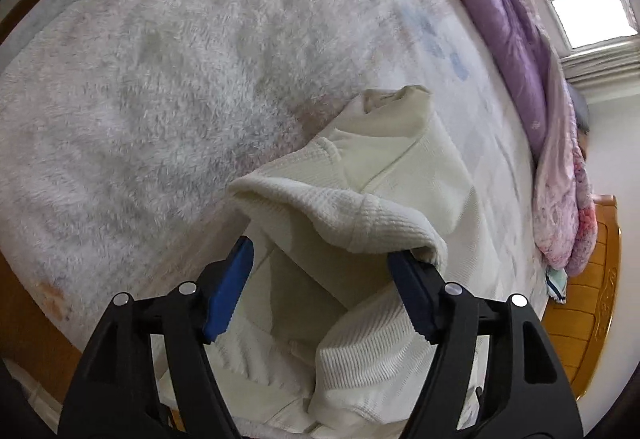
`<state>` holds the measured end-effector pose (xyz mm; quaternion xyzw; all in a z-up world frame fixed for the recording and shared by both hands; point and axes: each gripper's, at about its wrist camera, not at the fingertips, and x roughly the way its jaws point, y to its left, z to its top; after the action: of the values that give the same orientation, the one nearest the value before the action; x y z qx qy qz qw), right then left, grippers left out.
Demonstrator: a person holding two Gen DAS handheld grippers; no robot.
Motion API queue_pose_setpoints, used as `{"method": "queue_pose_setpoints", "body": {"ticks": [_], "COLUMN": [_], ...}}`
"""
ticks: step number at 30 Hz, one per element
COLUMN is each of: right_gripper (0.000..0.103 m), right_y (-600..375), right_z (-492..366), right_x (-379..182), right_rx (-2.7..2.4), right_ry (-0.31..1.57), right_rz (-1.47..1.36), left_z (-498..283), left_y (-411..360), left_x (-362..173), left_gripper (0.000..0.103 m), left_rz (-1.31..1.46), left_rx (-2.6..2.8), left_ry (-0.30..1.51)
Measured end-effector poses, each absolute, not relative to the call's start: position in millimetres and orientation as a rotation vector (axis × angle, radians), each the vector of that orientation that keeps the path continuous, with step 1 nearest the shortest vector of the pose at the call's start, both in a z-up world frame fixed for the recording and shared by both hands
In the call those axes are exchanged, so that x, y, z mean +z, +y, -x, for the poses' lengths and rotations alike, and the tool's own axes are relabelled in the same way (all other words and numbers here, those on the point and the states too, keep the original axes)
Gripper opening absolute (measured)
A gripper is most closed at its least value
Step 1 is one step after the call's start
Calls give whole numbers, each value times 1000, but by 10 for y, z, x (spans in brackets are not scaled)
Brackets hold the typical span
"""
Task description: Fold large clothes
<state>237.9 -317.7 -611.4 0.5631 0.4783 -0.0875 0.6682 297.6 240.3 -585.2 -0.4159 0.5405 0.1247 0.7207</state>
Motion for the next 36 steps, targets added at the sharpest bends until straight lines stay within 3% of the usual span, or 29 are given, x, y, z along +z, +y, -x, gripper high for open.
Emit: {"method": "queue_pose_setpoints", "body": {"ticks": [17,28,30,32,33,36], "right_gripper": [62,62,52,18,11,6], "right_y": [-3070,-3018,-3016,-2997,-2991,-3017], "right_z": [-2387,-2494,-2517,-2556,-2566,-2556], "right_x": [-6037,-6164,-6159,-6135,-6126,-6049], "right_rx": [-166,-156,-149,-139,-142,-153], "right_ry": [1085,1128,1129,1146,1162,1184], "right_rz": [-1235,-1228,-1216,-1168,-1140,-1081], "left_z": [-2616,-2973,-3124,-3269,-3296,-3120], "left_y": [2496,2328,2238,2143,2118,2174], "left_x": [-5693,-5819,-5876,-5986,-6046,-6094], "left_gripper": [71,75,74,23,4,4], "left_rz": [1317,1226,1142,990,941,932], "left_rx": [81,117,144,189,208,258], "left_ry": [992,1035,1101,1198,1250,1272]}}
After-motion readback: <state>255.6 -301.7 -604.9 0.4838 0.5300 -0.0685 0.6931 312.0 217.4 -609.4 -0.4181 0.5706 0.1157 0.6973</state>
